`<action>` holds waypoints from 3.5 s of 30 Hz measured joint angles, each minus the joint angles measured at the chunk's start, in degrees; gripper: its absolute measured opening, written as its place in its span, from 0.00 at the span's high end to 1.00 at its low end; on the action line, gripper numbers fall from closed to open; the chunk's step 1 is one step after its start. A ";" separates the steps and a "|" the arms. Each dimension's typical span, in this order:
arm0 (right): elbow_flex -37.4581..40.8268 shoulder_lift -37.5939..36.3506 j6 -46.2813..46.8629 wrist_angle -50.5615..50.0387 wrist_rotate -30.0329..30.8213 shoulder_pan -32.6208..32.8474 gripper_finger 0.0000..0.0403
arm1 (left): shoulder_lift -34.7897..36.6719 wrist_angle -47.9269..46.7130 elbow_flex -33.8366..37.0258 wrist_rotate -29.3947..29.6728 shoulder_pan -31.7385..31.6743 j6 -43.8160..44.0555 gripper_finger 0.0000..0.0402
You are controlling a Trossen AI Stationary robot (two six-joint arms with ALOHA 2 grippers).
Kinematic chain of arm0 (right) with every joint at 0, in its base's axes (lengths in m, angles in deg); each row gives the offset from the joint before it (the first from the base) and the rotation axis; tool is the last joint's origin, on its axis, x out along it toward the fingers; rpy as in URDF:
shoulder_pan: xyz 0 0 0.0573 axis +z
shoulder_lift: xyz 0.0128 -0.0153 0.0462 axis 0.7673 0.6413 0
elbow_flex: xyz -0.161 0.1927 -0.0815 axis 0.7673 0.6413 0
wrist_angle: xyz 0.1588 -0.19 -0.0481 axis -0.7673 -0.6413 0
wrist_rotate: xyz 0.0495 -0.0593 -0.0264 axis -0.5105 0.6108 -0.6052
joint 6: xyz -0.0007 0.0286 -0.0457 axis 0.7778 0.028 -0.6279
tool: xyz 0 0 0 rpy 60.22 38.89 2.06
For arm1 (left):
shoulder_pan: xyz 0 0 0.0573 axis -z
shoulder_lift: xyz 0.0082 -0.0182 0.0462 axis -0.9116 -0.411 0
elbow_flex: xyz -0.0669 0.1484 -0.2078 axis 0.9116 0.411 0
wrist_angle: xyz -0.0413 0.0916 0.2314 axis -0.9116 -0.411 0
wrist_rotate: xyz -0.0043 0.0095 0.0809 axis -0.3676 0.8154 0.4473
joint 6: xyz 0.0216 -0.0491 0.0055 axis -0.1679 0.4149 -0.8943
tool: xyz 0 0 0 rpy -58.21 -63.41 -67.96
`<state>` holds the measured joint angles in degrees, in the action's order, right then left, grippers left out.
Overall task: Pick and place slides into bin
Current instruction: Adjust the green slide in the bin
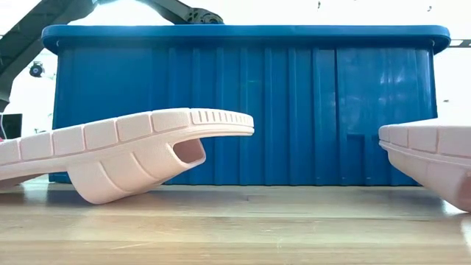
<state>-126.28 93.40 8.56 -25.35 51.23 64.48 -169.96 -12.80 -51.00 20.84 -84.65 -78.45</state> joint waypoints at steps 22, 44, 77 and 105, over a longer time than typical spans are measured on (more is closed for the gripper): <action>0.00 0.00 -1.56 -0.38 -0.28 0.00 0.83 | 8.14 -18.81 -0.07 -0.07 0.66 14.88 0.43; 0.00 0.00 -3.04 -0.31 -2.24 0.00 0.83 | 8.41 -22.93 11.31 6.59 4.59 31.33 0.43; -0.22 0.00 -2.82 -0.22 -4.54 0.00 0.83 | 8.37 -17.47 16.83 5.76 2.04 31.34 0.43; -0.25 0.00 -2.42 0.10 -4.49 0.00 0.83 | 10.36 -19.04 14.26 8.63 2.64 23.23 0.99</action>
<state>-126.53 93.40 6.14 -25.25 46.74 64.48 -159.60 -31.85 -36.73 29.48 -82.01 -55.22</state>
